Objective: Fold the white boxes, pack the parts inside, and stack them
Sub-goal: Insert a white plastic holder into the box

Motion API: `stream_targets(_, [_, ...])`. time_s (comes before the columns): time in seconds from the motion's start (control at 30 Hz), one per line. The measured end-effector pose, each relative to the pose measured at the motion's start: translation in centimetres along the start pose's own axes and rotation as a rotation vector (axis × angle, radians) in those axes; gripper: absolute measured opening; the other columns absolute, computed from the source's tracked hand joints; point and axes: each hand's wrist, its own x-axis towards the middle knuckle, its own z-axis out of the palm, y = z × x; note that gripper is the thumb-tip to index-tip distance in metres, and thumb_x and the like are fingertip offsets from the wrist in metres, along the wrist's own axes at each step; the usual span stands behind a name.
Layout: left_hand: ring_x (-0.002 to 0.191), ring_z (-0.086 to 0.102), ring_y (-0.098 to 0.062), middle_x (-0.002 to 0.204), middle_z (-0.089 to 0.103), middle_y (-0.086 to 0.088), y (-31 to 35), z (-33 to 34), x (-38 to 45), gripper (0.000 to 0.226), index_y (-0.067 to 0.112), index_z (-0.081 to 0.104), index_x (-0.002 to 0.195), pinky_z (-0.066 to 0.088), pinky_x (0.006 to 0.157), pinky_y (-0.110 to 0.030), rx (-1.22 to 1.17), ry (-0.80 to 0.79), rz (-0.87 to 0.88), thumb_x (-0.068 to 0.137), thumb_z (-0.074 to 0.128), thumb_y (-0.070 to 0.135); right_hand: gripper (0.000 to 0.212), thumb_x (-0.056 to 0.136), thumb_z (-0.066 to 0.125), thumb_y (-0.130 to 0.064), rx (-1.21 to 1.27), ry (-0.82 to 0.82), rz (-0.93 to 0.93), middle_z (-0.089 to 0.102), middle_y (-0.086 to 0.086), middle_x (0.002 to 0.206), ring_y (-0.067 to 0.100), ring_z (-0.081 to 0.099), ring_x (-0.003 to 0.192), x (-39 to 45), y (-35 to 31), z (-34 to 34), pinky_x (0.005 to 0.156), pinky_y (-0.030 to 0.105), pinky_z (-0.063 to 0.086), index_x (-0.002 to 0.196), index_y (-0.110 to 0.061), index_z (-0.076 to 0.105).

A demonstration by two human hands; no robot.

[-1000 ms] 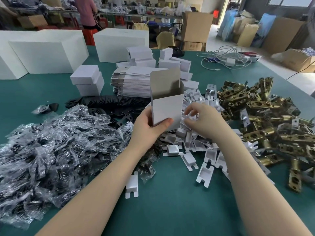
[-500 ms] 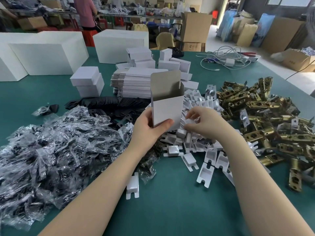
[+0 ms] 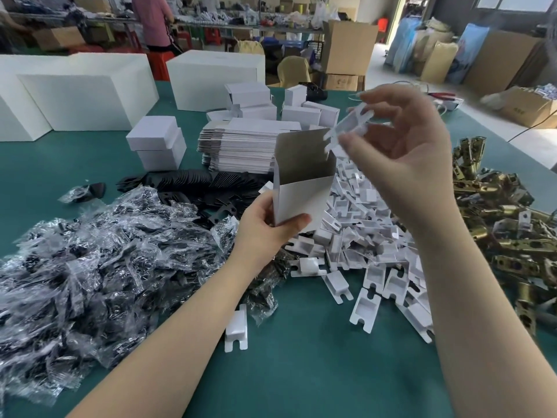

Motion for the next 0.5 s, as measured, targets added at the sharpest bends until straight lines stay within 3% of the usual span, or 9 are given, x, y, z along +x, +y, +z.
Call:
stream_targets(0.13, [0.085,0.069,-0.011,0.095,0.072,0.000,0.0,0.1,-0.1,0.034,0.040,0.070,0.094,0.057,0.066,-0.027,-0.012,0.004,-0.018,0.069,0.083,0.022,0.038,0.082,0.077,-0.015,-0.346,-0.117,-0.001,0.061,-0.019,0.103,-0.004,0.060,0.099,-0.2,0.8,0.9,0.089,0.012,0.045,0.110,-0.025,0.054])
stream_targets(0.3, [0.081,0.068,-0.010,0.096,0.071,-0.006,0.3,0.2,-0.1,0.031,0.043,0.070,0.089,0.056,0.064,-0.024,-0.029,-0.007,-0.024,0.071,0.082,0.021,0.037,0.082,0.074,-0.014,-0.497,-0.160,-0.036,0.057,-0.028,0.102,0.003,0.056,0.103,-0.3,1.4,0.9,0.089,0.003,0.035,0.109,-0.033,0.056])
stream_targets(0.43, [0.083,0.068,-0.009,0.093,0.072,-0.002,0.4,0.2,-0.1,0.030,0.041,0.070,0.089,0.056,0.064,-0.024,-0.034,-0.007,-0.027,0.071,0.082,0.021,0.016,0.085,0.071,-0.014,-0.564,-0.201,-0.032,0.058,-0.009,0.107,0.013,0.052,0.109,-0.2,1.9,0.7,0.096,0.021,0.037,0.099,-0.022,0.070])
stream_targets(0.5, [0.083,0.068,-0.008,0.091,0.072,0.005,0.4,0.2,-0.1,0.031,0.044,0.070,0.088,0.054,0.064,-0.021,-0.034,-0.011,-0.025,0.071,0.082,0.022,0.013,0.087,0.071,-0.021,-0.563,-0.215,0.024,0.053,-0.006,0.112,0.013,0.049,0.114,-0.2,2.0,0.7,0.098,0.021,0.034,0.100,-0.023,0.071])
